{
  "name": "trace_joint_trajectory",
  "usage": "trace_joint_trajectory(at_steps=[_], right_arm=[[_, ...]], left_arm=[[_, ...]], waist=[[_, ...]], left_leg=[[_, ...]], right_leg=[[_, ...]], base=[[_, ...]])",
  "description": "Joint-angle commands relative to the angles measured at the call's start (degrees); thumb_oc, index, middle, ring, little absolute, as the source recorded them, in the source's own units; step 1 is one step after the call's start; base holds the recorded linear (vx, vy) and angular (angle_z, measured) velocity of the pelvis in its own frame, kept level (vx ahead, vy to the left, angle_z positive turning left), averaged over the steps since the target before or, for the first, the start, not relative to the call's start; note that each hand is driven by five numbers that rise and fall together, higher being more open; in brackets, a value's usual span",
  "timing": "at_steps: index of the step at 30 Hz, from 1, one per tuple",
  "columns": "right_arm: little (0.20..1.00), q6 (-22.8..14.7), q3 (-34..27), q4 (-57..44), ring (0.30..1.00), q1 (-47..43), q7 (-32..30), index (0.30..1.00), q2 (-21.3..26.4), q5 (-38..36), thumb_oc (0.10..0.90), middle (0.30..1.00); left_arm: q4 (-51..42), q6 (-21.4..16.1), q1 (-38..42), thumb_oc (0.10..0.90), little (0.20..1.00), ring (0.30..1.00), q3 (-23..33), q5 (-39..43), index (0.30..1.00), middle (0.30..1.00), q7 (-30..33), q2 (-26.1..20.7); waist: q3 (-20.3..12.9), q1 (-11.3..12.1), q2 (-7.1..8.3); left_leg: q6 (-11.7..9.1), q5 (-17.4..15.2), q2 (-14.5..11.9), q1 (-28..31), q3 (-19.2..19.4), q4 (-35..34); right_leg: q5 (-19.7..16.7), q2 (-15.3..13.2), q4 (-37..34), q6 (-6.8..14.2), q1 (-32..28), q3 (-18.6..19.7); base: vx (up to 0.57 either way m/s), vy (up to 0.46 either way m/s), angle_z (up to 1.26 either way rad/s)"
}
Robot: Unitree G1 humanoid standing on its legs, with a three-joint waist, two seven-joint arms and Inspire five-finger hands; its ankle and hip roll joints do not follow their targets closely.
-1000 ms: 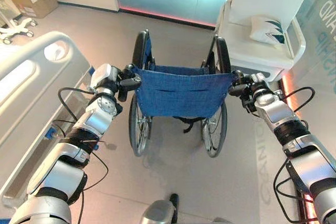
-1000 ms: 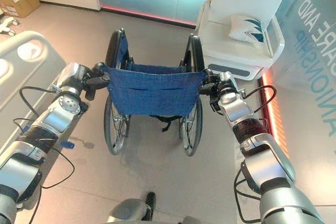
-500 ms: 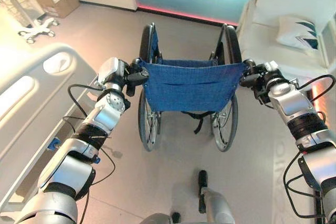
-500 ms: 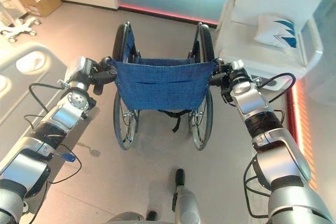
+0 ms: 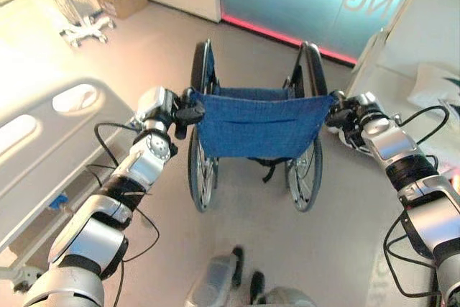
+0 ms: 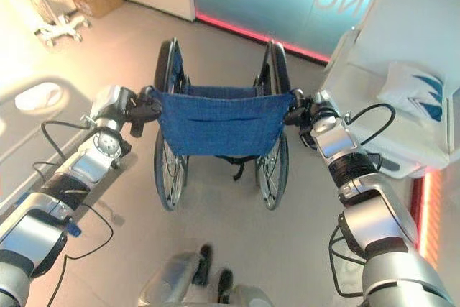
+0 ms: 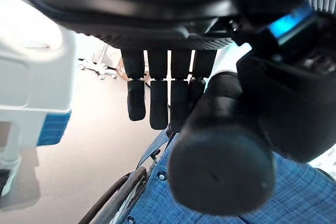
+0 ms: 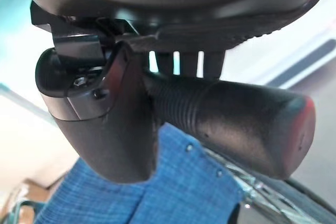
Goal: Push the wheelchair next to the bed
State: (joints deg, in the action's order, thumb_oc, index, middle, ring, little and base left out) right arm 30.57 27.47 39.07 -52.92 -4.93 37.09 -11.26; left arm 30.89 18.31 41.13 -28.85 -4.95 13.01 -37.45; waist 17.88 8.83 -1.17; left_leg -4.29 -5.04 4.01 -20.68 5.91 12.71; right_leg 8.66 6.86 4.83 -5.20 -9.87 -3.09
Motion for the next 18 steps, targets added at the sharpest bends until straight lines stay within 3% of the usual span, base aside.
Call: trace_joint_trajectory(at_steps=[1, 3, 5, 6, 8, 9, 13, 16, 18], right_arm=[[0.3, -4.7, 5.2, -5.6, 0.3, 0.5, 6.5, 0.3, 2.7, 8.4, 0.4, 0.3], [0.3, -6.5, 5.4, -2.8, 0.3, -0.8, 7.5, 0.3, 2.1, 9.3, 0.4, 0.3], [0.3, -7.6, 4.5, -1.9, 0.3, 0.8, 9.0, 0.3, 1.4, 9.9, 0.4, 0.3], [0.3, -8.3, 4.2, -2.0, 0.3, 2.2, 8.9, 0.3, 1.3, 9.6, 0.4, 0.3], [0.3, -9.2, 3.6, -4.2, 0.3, 5.4, 9.2, 0.3, 1.9, 10.2, 0.4, 0.3], [0.3, -9.2, 3.6, -4.8, 0.3, 5.9, 9.9, 0.3, 2.2, 11.1, 0.4, 0.3], [0.3, -8.8, 4.7, -4.3, 0.3, 3.4, 10.3, 0.3, 2.2, 13.5, 0.4, 0.3], [0.3, -8.4, 6.2, -3.5, 0.3, -0.2, 9.7, 0.3, 2.7, 13.6, 0.4, 0.3], [0.3, -7.6, 7.4, -3.5, 0.3, -2.6, 10.6, 0.3, 3.9, 14.5, 0.4, 0.3]], left_arm=[[-1.7, -6.8, -4.4, 0.4, 0.3, 0.3, -0.8, -2.3, 0.3, 0.3, -4.5, 0.6], [-1.7, -7.9, -5.3, 0.4, 0.3, 0.3, 0.6, -2.9, 0.3, 0.3, -5.0, -0.8], [-1.9, -8.3, -5.8, 0.4, 0.3, 0.3, 0.8, -3.3, 0.3, 0.3, -7.1, -2.6], [-2.8, -8.1, -6.3, 0.4, 0.3, 0.3, 0.8, -4.1, 0.3, 0.3, -7.9, -3.2], [-4.7, -7.8, -8.1, 0.4, 0.3, 0.3, 1.1, -5.3, 0.3, 0.3, -9.4, -4.7], [-4.9, -7.9, -8.9, 0.4, 0.3, 0.3, 1.0, -5.9, 0.3, 0.3, -9.5, -5.1], [-5.5, -9.6, -9.1, 0.4, 0.3, 0.3, 0.0, -6.8, 0.3, 0.3, -9.7, -6.1], [-6.3, -10.2, -7.4, 0.4, 0.3, 0.3, -0.6, -7.2, 0.3, 0.3, -9.9, -7.1], [-6.7, -10.2, -6.7, 0.4, 0.3, 0.3, -1.1, -6.9, 0.3, 0.3, -9.7, -7.1]], waist=[[2.0, 0.2, 0.36], [0.2, 1.1, -0.21], [-1.3, 2.7, 0.93], [-2.4, 3.5, 1.64], [-3.9, 4.1, 2.41], [-3.9, 4.0, 2.62], [-2.7, 3.6, 2.96], [-0.3, 2.3, 4.15], [0.7, 0.9, 5.6]], left_leg=[[1.5, 16.2, 0.8, 1.1, 0.6, -5.7], [3.9, 12.9, -0.3, 3.2, 2.9, -5.9], [6.5, 9.5, 0.4, 3.3, 1.2, -3.2], [7.4, 8.9, 0.3, 3.9, 1.5, -3.4], [8.5, 8.4, 0.3, 6.8, 1.3, -4.5], [8.8, 7.7, 0.4, 8.0, 0.7, -4.4], [8.4, 5.4, -0.1, 10.9, -2.4, -2.8], [8.3, 1.9, 0.5, 14.2, -7.8, -1.7], [8.4, -1.3, 1.7, 15.8, -11.2, -0.7]], right_leg=[[-0.1, -1.6, 4.6, 5.4, 1.5, -2.5], [3.3, -1.8, 8.7, 5.8, 2.4, -2.9], [4.8, -3.4, 14.9, 6.8, 1.3, -3.6], [3.0, -4.3, 19.8, 8.1, 0.8, -4.9], [-5.2, -7.0, 29.5, 12.3, 2.8, -7.0], [-6.2, -8.0, 31.5, 13.0, 4.3, -7.2], [-5.6, -11.3, 21.1, 11.9, 10.1, -10.3], [-10.8, -15.2, 12.0, 11.9, 17.0, -9.2], [-16.4, -18.0, 3.5, 13.8, 20.0, -6.6]], base=[[0.45, 0.132, -0.81], [0.42, 0.15, -0.69], [0.48, 0.093, -0.51], [0.49, 0.073, -0.42], [0.52, 0.084, -0.06], [0.53, 0.039, -0.14], [0.35, -0.139, -0.13], [0.23, -0.291, 0.28], [0.39, -0.333, 0.86]])
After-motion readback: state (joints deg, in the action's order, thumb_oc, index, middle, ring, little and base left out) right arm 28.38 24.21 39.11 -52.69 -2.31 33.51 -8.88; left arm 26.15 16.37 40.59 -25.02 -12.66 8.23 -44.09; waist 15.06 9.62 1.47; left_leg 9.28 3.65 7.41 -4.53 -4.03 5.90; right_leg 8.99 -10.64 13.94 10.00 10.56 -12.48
